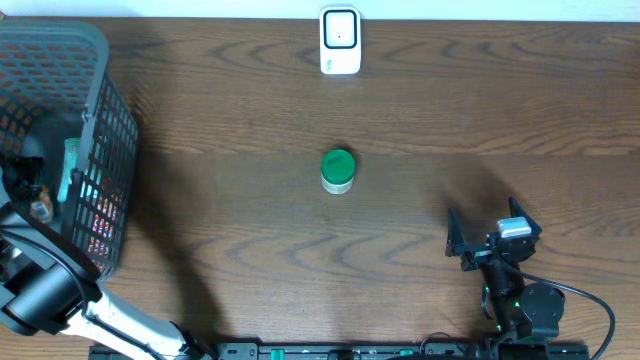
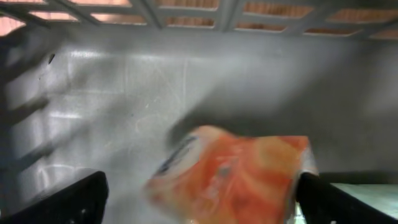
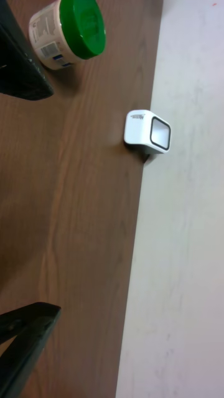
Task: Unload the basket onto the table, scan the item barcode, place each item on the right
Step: 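Move the left gripper back into the basket over the orange tissue pack, then grasp the orange tissue pack with the left gripper and lift it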
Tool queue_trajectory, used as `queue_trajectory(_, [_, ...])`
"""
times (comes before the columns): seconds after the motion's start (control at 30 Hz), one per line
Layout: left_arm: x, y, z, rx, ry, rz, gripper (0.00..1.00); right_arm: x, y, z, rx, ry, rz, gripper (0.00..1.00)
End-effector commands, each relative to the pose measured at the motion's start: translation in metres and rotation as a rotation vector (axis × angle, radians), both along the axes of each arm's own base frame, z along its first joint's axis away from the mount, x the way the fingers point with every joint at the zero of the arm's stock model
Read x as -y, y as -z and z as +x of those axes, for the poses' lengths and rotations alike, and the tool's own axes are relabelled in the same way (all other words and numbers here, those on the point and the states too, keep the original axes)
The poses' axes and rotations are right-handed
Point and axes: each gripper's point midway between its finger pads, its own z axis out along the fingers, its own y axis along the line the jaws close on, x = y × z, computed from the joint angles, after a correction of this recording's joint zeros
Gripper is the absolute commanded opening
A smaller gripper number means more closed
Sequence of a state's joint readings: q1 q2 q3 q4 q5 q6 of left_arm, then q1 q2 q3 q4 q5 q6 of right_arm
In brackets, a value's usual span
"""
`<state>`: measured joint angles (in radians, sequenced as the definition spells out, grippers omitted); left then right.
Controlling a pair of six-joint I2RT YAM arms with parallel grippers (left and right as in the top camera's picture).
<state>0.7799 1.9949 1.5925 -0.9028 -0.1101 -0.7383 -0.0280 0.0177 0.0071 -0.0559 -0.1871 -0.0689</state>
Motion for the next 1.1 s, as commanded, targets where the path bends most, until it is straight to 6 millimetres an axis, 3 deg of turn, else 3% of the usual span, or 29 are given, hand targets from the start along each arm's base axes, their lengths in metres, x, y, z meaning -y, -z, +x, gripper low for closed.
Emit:
queue_trajectory(0.0, [-0.001,0.005,-0.002,-0.019,-0.003,-0.011,0.81,-0.003,0.001,0.000,-0.005,-0.010,0.012,0.99])
queue_trajectory(0.1, [-0.001,0.005,-0.002,-0.022,-0.003,-0.013,0.48,-0.003,0.001,0.000,-0.005,-0.010,0.012,0.99])
queue_trajectory(0.27, [0.001,0.006,-0.004,-0.029,-0.003,-0.020,0.09,-0.003,0.001,0.000,-0.005,-0.010,0.012,0.99])
queue_trajectory(0.43, [0.003,0.003,-0.006,-0.036,0.012,-0.025,0.08,-0.003,0.001,0.000,-0.005,-0.010,0.012,0.99])
queue_trajectory(0.5, [0.005,0.003,-0.009,-0.048,0.019,-0.034,0.44,-0.003,0.001,0.000,-0.005,-0.010,0.012,0.99])
queue_trajectory(0.57, [0.009,0.003,-0.012,-0.061,0.018,-0.048,0.90,-0.003,0.001,0.000,-0.005,-0.010,0.012,0.99])
queue_trajectory(0.6, [0.011,0.004,-0.014,-0.069,0.019,-0.056,0.98,-0.003,0.001,0.000,-0.005,-0.010,0.012,0.99])
queue_trajectory(1.07, [0.027,0.022,-0.030,-0.109,-0.094,-0.112,0.98,-0.003,0.001,0.000,-0.005,-0.010,0.012,0.99])
